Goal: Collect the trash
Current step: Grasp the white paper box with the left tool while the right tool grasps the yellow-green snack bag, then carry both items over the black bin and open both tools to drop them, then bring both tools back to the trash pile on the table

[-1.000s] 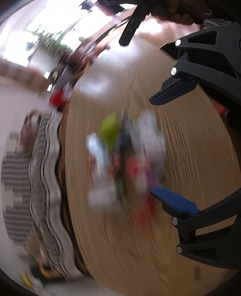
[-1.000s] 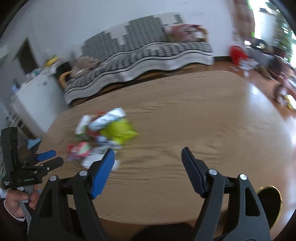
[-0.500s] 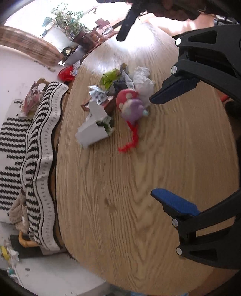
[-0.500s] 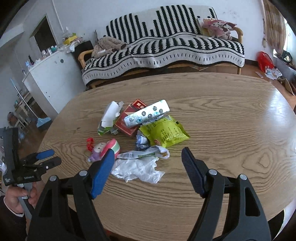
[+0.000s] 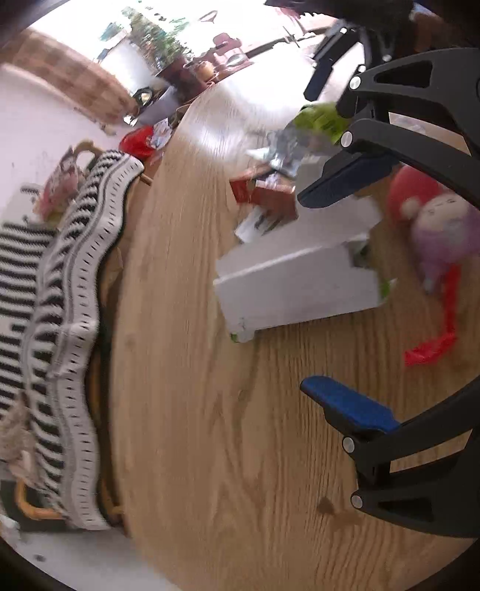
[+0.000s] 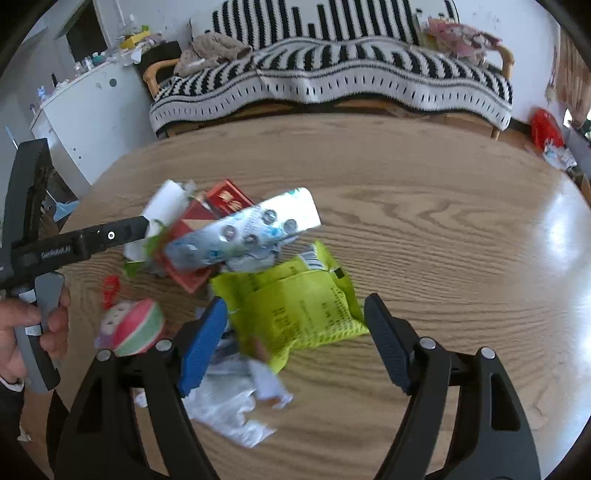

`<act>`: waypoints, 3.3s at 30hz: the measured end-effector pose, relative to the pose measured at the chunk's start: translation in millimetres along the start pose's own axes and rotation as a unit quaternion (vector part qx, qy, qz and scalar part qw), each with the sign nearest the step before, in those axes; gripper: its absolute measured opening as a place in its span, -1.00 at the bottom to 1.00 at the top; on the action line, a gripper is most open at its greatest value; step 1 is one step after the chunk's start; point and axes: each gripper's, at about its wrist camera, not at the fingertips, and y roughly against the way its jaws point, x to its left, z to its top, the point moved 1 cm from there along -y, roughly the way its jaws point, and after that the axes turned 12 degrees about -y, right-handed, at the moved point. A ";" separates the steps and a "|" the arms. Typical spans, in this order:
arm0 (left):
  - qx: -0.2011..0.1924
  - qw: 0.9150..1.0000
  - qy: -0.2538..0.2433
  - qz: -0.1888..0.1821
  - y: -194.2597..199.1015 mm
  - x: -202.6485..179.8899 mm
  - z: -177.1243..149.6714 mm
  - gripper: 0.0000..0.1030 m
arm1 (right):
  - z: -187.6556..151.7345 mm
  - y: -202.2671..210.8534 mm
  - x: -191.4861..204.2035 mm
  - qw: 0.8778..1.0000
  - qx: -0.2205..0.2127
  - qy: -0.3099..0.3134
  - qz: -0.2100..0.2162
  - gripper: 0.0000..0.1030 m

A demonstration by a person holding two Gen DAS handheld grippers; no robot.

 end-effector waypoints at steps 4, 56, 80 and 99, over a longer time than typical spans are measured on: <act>0.003 1.000 0.009 0.000 -13.7 2.5 -1.7 0.74 | 0.3 -11.8 -9.1 1.000 0.008 -0.012 0.021 0.45; 0.014 0.895 -0.355 -0.269 25.6 -499.7 -136.6 -0.28 | -270.6 320.8 -350.8 0.925 -0.155 -0.280 -0.204 0.16; 0.067 0.854 -0.441 -0.268 -27.3 -589.0 -207.7 0.36 | -320.1 333.9 -410.7 0.902 -0.159 -0.345 -0.208 0.29; -0.009 0.918 -0.343 -0.200 29.1 -443.0 -115.6 0.70 | -235.1 299.5 -331.5 0.933 -0.173 -0.274 -0.157 0.53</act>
